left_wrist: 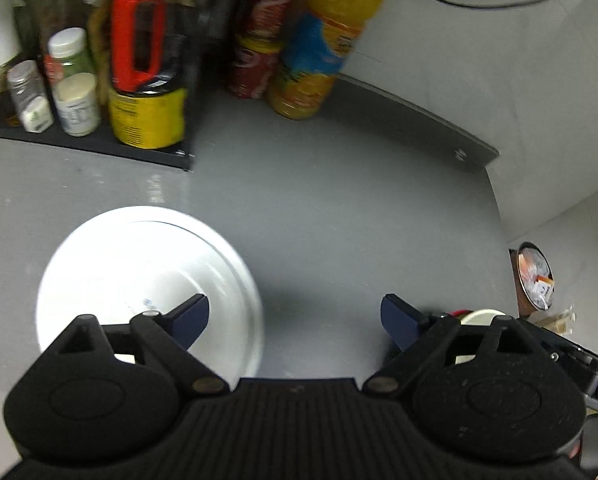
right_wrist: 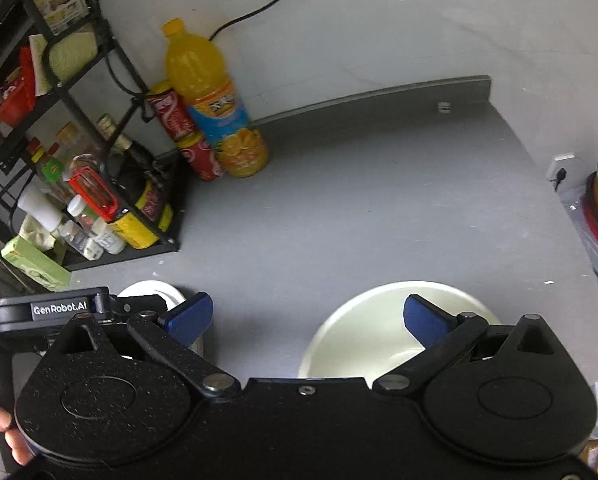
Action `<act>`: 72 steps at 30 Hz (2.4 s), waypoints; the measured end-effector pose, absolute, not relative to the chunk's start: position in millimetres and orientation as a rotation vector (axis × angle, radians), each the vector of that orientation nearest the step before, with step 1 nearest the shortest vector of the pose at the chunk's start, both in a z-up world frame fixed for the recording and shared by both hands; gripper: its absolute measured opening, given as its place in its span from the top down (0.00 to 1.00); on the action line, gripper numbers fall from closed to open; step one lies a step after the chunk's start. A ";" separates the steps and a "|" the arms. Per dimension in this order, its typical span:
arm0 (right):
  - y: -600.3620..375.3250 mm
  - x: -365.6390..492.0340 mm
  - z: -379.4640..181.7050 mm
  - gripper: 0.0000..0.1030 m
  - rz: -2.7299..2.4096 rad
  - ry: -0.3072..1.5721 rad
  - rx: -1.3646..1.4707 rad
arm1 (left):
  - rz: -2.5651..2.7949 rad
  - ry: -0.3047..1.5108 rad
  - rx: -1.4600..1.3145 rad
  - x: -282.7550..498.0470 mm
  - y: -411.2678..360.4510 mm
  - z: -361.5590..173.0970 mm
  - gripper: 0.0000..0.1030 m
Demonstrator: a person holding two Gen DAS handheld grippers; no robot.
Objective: Organize plates and bowls
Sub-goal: 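Move both grippers toward the red bowl holding the cream bowls, then close both grippers on the rim of the red bowl, then carry the red bowl stack over the plate stack and lower it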
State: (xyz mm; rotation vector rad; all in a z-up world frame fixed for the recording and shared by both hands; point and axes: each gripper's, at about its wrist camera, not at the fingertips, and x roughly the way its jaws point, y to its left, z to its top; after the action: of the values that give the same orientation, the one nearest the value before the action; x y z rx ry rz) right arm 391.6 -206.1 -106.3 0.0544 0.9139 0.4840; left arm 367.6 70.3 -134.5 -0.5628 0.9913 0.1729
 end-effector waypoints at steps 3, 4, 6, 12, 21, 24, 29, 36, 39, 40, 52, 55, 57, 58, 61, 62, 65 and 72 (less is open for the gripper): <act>-220.0 393.7 -105.9 0.00 0.491 0.916 0.062 | 0.143 1.000 -0.574 376.4 53.2 -136.1 0.11; -225.2 394.2 -105.7 0.00 0.486 0.917 0.064 | 0.136 1.001 -0.578 378.2 49.1 -136.9 0.11; -233.9 396.3 -105.6 0.00 0.479 0.914 0.061 | 0.133 1.010 -0.580 382.9 39.3 -138.1 0.11; -259.4 403.1 -111.8 0.00 0.459 0.927 0.063 | 0.115 1.029 -0.613 391.2 14.5 -142.0 0.11; -287.5 411.7 -136.6 0.11 0.469 0.996 0.085 | 0.097 1.045 -0.657 398.7 -10.9 -151.3 0.14; -294.7 416.3 -147.4 0.16 0.471 1.025 0.092 | 0.109 1.058 -0.670 399.4 -18.7 -158.3 0.14; -305.3 422.8 -164.6 0.27 0.483 1.081 0.114 | 0.114 1.086 -0.689 400.9 -31.3 -172.0 0.16; -313.2 435.8 -189.3 0.40 0.503 1.180 0.169 | 0.133 1.117 -0.723 406.8 -45.1 -193.6 0.28; -313.1 440.9 -199.0 0.46 0.509 1.214 0.177 | 0.151 1.147 -0.743 409.8 -48.2 -206.0 0.39; -313.4 443.1 -202.0 0.49 0.512 1.226 0.184 | 0.157 1.160 -0.755 410.6 -48.7 -210.9 0.44; -307.0 453.7 -215.8 0.64 0.539 1.269 0.134 | 0.162 1.194 -0.800 425.7 -60.6 -230.3 0.63; -308.4 453.6 -215.3 0.69 0.533 1.269 0.130 | 0.171 1.210 -0.795 428.3 -62.3 -229.5 0.64; -310.7 452.7 -214.7 0.72 0.533 1.271 0.147 | 0.164 1.212 -0.770 429.3 -63.9 -228.3 0.65; -309.5 451.9 -214.0 0.72 0.538 1.271 0.146 | 0.161 1.211 -0.763 429.1 -63.8 -228.1 0.65; -305.2 448.5 -210.4 0.72 0.523 1.265 0.148 | 0.156 1.200 -0.760 429.1 -59.7 -228.0 0.65; -303.2 447.4 -208.5 0.72 0.523 1.258 0.145 | 0.149 1.198 -0.766 429.7 -56.7 -227.2 0.65; -296.8 445.7 -203.1 0.72 0.507 1.236 0.160 | 0.130 1.182 -0.754 433.1 -50.2 -223.0 0.65; -271.2 440.1 -187.8 0.72 0.490 1.217 0.205 | 0.085 1.159 -0.730 431.0 -24.9 -205.8 0.65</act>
State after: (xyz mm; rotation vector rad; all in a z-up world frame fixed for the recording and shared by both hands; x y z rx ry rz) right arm 440.1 -271.2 -187.8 0.2054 1.2175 0.4904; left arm 431.0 -24.9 -205.8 -0.7302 1.1594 0.0848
